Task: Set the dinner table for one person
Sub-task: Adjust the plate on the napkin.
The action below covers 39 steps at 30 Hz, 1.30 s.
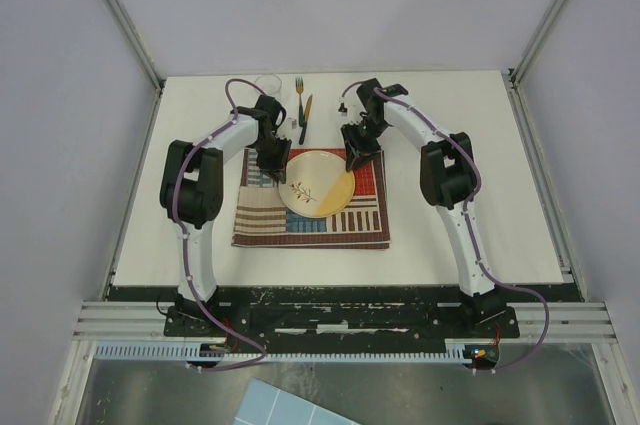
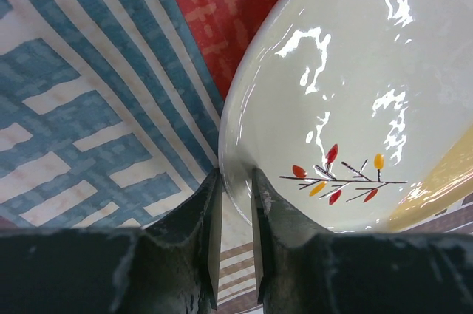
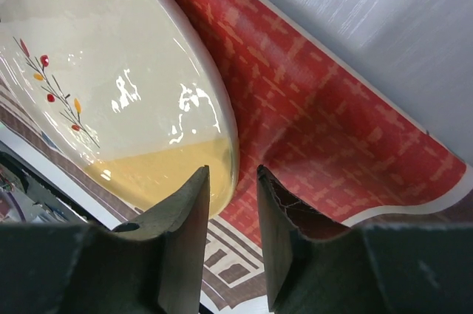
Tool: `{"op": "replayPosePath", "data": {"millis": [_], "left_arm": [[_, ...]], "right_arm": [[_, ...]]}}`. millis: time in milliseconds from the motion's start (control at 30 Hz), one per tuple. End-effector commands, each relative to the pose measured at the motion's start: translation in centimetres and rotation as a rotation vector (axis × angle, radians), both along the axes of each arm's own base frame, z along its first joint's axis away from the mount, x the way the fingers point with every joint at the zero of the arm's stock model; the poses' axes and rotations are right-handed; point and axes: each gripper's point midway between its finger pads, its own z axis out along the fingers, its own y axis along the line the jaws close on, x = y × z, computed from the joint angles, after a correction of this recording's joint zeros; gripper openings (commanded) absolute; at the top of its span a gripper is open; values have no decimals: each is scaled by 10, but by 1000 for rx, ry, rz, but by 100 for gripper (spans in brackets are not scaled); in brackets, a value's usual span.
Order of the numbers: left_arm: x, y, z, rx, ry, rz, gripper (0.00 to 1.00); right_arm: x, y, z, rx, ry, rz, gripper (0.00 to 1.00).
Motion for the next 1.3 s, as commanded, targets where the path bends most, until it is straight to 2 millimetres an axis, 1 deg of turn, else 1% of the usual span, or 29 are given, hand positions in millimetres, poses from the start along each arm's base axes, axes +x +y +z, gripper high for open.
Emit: {"op": "replayPosePath", "data": {"millis": [0,267,367,400,433,500,533,733,867,1167,1267], "left_arm": [[-6,-15,-18,-12,17,-19,3],[-8,-18,-17,-14,14,-34,3],[-9,-20,-18,-16,17,-40,3],[-9,-20,-18,-17,18,-44,3],[-9,-21,-18,-16,17,-47,3],[-11,-22,-19,-15,19,-52,3],[-11,-22,-19,-15,19,-54,3],[-9,-25,-17,-18,13,-61,3],[-6,-26,-14,-18,7,-64,3],[7,-31,-4,-20,-15,-74,3],[10,-32,-1,-24,-22,-74,3]], "right_arm": [[-2,5,-1,34,23,10,40],[-5,15,-5,51,38,23,40],[-6,19,-6,56,39,32,36],[-7,20,-6,57,42,35,33],[-8,21,-6,58,43,40,27],[-9,22,-4,57,39,48,8],[-9,22,-2,57,33,53,3],[-9,22,11,48,-19,73,2],[-11,26,26,70,-39,80,2],[-32,46,67,114,-63,158,2],[-41,54,77,138,-58,175,2]]}}
